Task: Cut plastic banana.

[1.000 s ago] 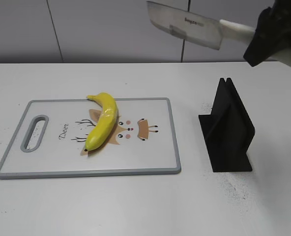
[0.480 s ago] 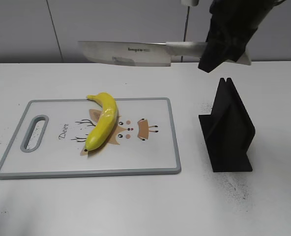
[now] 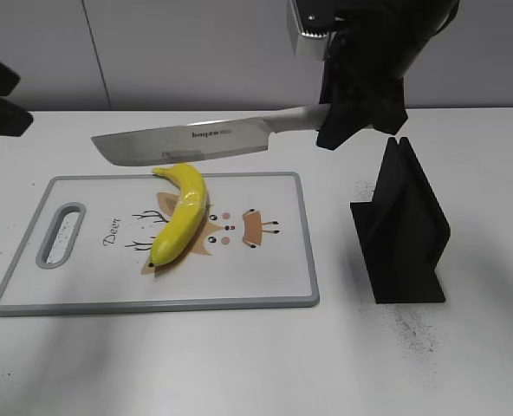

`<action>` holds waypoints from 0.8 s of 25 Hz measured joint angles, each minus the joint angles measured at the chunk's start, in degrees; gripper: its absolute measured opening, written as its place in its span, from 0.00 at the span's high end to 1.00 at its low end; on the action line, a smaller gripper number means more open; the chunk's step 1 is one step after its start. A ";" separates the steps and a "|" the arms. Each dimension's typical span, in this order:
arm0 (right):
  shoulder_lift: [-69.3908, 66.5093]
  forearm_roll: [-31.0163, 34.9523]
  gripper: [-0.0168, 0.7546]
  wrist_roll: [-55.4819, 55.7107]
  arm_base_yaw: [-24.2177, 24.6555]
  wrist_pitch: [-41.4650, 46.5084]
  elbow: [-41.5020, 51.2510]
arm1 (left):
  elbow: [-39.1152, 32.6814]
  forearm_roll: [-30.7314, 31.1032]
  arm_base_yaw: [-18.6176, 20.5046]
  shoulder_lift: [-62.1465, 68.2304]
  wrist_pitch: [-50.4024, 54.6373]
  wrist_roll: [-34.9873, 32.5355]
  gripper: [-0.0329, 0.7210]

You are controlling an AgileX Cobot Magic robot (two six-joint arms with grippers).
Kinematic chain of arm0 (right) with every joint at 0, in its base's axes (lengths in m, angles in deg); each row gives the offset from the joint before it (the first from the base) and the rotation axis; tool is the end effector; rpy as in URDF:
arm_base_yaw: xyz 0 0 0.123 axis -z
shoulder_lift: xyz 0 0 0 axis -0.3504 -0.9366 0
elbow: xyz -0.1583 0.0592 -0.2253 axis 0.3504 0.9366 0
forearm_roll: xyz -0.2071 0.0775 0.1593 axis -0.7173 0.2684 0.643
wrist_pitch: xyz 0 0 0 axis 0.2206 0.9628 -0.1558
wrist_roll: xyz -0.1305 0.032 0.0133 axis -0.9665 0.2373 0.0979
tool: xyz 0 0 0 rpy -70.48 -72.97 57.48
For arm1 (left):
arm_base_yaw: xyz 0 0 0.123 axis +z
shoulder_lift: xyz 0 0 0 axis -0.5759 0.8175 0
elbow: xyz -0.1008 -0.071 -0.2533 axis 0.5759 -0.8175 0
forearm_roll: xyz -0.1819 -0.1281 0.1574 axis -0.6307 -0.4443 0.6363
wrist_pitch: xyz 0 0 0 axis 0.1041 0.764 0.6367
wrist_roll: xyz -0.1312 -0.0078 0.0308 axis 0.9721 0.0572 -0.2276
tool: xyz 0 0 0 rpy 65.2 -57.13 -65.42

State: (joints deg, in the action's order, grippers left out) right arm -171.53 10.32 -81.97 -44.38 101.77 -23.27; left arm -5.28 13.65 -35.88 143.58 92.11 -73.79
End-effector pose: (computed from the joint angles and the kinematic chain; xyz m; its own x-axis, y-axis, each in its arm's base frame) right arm 0.3851 0.2213 0.2300 0.0691 -0.9057 -0.4184 -0.9922 -0.0187 -0.1234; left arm 0.2870 -0.0763 0.2887 -0.1747 0.7022 -0.6902 0.8529 0.4583 0.2503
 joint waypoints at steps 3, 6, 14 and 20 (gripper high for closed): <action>-1.58 1.60 0.77 -3.47 0.00 -0.06 -0.08 | 4.99 -4.93 0.00 6.66 3.73 -7.77 0.23; -3.26 3.35 0.77 -5.20 0.00 -0.06 -0.50 | 9.08 -7.44 0.00 12.08 6.78 -11.53 0.23; -6.64 6.90 0.77 -5.94 0.00 -0.37 -4.25 | 11.43 -7.69 0.00 20.40 8.55 -14.66 0.24; -7.71 7.59 0.77 -5.94 -0.05 -0.41 -4.64 | 11.48 -7.01 -0.30 22.47 4.70 -15.10 0.29</action>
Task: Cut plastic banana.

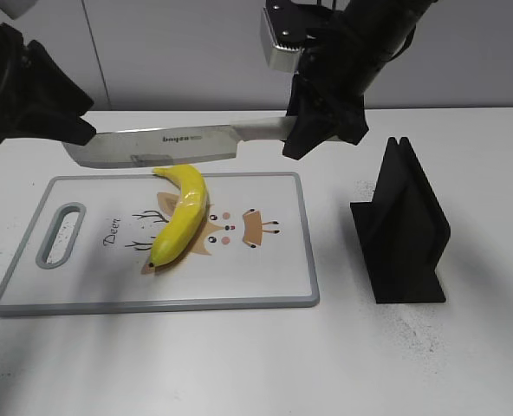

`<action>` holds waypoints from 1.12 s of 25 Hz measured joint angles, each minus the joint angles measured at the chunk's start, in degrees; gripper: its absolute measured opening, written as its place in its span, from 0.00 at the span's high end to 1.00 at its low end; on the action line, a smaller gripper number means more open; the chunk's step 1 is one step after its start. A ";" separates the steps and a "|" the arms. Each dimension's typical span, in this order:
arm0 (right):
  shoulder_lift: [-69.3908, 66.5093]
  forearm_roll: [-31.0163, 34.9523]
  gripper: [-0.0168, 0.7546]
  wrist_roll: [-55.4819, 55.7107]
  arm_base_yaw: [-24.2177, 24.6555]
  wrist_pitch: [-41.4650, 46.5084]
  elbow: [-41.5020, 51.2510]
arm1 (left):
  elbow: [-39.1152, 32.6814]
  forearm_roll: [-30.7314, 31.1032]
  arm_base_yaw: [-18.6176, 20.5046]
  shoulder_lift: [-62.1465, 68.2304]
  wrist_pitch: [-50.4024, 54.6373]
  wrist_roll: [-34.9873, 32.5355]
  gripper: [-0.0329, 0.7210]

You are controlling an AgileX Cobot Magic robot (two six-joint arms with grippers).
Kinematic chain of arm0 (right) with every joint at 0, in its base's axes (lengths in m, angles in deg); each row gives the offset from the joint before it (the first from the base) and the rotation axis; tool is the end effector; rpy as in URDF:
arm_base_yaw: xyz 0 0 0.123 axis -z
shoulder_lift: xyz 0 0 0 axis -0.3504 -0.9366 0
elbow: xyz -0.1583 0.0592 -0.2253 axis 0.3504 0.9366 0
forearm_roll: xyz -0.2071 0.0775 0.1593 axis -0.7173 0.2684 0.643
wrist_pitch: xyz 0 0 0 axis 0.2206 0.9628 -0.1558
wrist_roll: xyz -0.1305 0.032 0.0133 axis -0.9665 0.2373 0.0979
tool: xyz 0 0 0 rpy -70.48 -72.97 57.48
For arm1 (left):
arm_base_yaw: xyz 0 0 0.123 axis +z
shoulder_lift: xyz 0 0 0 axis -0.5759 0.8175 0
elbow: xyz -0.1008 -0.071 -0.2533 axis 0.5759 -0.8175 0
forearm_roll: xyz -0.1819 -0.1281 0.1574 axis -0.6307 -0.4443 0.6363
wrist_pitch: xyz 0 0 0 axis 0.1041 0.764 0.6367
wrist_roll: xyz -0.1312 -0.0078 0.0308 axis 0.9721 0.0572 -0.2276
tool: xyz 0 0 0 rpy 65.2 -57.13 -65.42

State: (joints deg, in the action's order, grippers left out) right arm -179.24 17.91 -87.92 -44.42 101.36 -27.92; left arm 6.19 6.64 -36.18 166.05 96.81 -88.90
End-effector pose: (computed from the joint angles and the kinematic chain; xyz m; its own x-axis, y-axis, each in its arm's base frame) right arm 0.4032 0.2457 0.2008 0.1062 -0.8569 -0.5044 -0.9938 -0.0755 -0.0811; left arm 0.3617 -0.0932 0.2327 -0.0855 0.7135 -0.6954 0.9508 0.2671 0.1572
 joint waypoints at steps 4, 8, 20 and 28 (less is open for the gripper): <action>-0.10 0.22 0.77 -0.05 0.00 -0.85 -0.07 | 0.00 1.49 -2.31 2.24 -1.13 -0.05 0.30; -0.12 0.22 0.77 -0.05 0.00 -1.12 -0.07 | 0.00 5.15 -5.33 3.16 -4.27 -0.05 0.33; -0.17 -0.44 0.77 0.05 -0.06 -2.71 -0.07 | 0.00 7.37 -6.34 3.16 -7.23 -0.16 0.96; -0.56 -0.70 0.77 1.10 -0.06 -5.73 -0.13 | 0.00 7.73 -6.45 5.03 -11.02 -0.47 0.97</action>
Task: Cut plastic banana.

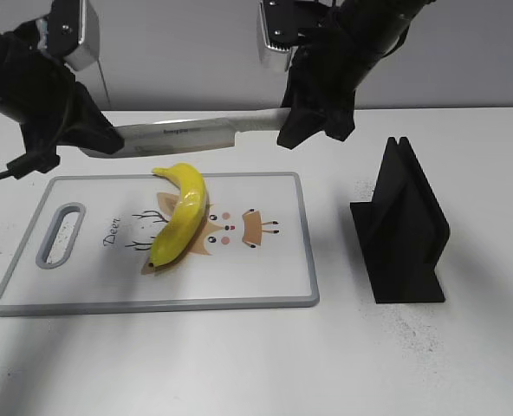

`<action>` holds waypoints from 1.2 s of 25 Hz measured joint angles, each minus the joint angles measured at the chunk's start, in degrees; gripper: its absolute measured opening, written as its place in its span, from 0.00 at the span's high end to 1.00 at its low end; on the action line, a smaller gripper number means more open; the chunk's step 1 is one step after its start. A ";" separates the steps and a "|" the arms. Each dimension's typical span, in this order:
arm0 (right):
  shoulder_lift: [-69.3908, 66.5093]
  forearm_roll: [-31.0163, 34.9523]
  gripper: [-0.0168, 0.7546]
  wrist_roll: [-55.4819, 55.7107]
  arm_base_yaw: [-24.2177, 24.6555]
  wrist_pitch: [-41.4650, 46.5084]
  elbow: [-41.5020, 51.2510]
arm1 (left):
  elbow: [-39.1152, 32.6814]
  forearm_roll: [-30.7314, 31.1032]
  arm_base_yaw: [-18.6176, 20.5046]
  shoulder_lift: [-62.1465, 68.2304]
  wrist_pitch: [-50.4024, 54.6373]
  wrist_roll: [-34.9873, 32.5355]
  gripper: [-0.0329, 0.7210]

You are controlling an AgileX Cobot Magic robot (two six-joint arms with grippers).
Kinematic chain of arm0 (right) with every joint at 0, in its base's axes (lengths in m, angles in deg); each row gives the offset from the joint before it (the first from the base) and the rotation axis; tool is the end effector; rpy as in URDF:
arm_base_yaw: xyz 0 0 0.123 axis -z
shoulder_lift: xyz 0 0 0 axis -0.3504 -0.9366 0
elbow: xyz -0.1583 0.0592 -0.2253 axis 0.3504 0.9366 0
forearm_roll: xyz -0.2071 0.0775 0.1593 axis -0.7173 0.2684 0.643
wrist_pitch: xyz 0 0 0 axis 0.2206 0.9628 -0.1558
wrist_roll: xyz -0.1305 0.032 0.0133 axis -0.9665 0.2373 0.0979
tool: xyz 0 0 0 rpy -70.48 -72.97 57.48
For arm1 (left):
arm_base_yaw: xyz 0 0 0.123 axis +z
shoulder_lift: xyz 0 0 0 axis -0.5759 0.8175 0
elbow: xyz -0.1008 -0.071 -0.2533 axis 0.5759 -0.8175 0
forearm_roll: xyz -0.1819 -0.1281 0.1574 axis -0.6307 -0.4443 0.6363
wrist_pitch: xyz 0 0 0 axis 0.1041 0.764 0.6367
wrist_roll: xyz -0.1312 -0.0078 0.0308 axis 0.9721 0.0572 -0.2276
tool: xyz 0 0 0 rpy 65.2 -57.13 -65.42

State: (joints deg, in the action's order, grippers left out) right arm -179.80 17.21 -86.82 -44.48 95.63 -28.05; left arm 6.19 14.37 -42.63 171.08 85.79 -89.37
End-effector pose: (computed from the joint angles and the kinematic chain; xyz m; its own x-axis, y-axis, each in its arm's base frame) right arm 0.4173 0.2479 0.1988 0.0905 -0.8558 -0.5093 -0.9881 -0.0135 -0.1529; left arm 0.3789 -0.1157 0.1926 -0.0113 0.8254 -0.5644 0.9466 0.1907 0.2599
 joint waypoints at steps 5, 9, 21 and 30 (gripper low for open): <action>-3.52 -1.95 0.77 2.31 -0.11 -0.88 -0.31 | 0.04 -0.05 -0.37 5.37 -3.61 -0.60 0.97; -10.38 -2.40 0.77 2.70 -0.11 -2.43 -0.44 | 0.04 -0.15 -1.09 12.37 -7.19 -1.17 0.97; -13.30 -4.45 0.76 5.60 -0.60 -0.19 -1.56 | 0.49 1.54 -3.29 13.87 -10.17 -1.65 0.97; -4.01 -6.54 0.76 6.54 -1.01 3.41 -1.07 | -0.10 4.76 -3.97 3.30 -6.00 -0.70 0.97</action>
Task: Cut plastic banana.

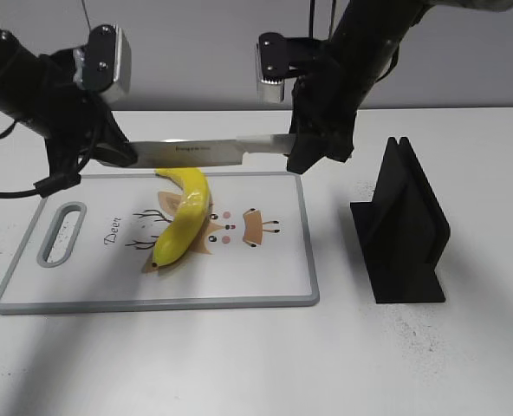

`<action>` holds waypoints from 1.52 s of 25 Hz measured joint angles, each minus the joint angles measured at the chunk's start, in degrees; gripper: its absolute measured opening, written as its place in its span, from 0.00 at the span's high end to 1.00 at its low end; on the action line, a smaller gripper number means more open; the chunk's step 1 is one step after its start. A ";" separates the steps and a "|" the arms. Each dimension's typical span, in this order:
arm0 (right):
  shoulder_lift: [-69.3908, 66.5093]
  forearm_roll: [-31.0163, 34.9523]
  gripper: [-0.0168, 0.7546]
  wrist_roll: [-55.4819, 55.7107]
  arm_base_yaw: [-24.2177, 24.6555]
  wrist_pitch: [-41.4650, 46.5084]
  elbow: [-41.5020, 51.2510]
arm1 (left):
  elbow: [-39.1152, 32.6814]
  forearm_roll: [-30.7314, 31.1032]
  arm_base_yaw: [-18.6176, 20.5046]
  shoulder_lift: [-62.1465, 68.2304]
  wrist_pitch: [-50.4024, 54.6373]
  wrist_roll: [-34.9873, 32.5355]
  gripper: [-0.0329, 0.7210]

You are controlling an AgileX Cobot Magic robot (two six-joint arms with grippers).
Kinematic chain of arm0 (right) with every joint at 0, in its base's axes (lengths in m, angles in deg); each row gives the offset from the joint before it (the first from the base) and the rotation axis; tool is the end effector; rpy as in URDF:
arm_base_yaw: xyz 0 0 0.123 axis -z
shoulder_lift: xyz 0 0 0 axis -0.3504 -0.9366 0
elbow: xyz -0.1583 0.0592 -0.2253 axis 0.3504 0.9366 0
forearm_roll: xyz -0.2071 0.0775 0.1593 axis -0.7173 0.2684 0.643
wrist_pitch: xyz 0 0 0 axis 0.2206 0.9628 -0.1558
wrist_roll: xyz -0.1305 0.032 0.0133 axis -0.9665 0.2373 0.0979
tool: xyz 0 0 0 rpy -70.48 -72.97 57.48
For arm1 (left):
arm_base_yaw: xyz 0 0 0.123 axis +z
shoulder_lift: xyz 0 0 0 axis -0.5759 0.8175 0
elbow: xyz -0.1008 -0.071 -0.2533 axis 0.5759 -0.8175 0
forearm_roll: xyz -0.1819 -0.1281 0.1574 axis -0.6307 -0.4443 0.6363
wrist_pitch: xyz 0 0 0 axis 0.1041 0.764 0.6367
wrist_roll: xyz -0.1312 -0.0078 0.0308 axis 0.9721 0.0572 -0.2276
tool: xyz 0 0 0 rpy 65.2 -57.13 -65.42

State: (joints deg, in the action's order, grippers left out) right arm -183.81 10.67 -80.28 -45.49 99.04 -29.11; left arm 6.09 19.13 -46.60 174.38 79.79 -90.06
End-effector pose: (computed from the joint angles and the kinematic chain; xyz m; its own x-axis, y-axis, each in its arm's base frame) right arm 0.4156 0.2446 0.1634 0.0143 -0.9165 -0.3998 -0.9988 0.0054 -0.0482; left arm 0.3852 -0.1321 0.1675 0.0602 0.8773 -0.4761 0.9420 0.1078 0.3177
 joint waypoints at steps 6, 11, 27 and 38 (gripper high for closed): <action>4.05 0.00 0.76 0.11 -0.12 0.67 0.00 | 0.00 0.70 0.00 -5.21 1.61 0.35 0.97; 4.28 0.00 0.76 0.32 -0.12 1.23 0.06 | 0.00 0.31 0.00 -5.42 1.56 0.53 0.88; 4.28 -4.29 0.77 14.49 -0.12 3.07 -0.20 | 0.05 -7.17 0.24 -8.51 0.04 16.73 0.14; 4.73 -13.90 0.77 48.17 -0.12 5.52 -10.01 | 0.11 23.74 0.71 -14.06 5.59 74.34 0.18</action>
State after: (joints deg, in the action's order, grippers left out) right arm -179.09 -3.24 -32.11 -45.61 104.56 -39.12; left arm 6.20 42.87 -45.89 160.32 85.38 -15.73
